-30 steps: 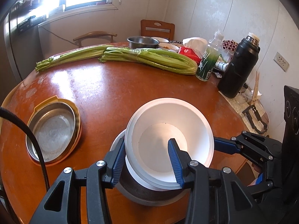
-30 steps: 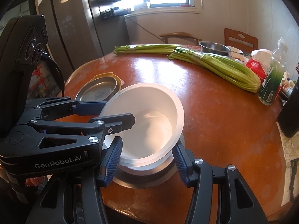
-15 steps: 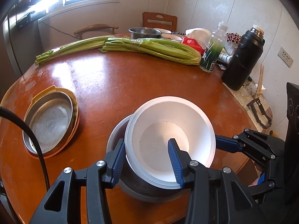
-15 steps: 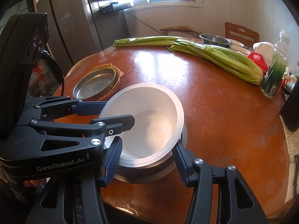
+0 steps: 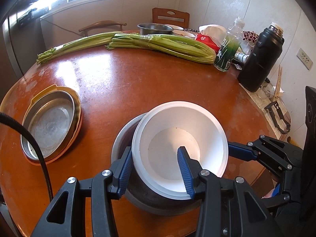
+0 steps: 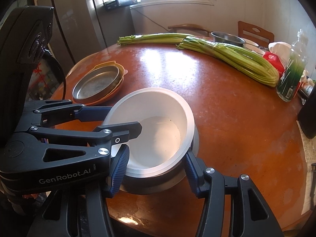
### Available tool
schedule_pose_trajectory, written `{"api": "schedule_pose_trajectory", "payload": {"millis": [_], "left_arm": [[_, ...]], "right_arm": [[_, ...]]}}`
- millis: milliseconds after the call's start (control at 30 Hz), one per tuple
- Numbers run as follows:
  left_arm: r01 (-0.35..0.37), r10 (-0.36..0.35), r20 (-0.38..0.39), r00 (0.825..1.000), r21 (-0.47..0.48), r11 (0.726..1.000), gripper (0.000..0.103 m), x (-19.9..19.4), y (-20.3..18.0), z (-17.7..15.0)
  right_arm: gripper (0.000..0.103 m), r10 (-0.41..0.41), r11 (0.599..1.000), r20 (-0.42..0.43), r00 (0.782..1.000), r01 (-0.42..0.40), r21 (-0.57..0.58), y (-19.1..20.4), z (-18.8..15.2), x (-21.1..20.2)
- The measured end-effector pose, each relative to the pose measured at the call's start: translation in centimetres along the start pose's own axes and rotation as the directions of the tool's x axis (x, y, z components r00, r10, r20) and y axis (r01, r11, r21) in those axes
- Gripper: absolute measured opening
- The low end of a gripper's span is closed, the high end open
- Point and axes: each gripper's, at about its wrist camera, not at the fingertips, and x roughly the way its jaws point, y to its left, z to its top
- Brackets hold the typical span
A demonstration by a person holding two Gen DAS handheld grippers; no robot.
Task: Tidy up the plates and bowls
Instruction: 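Open the left gripper to release the small white bowl, then close the left gripper on the rim of the nested bowl stack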
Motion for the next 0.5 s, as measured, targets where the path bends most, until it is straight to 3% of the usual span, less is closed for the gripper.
{"api": "schedule_pose_trajectory", "payload": {"millis": [500], "left_arm": [[0.009,-0.008,0.018,1.000,-0.026,1.000,0.046,-0.33,0.89,0.15]], "right_arm": [[0.057,-0.029,0.999,0.027,0.999,0.028,0.015,-0.73,0.44,-0.52]]}}
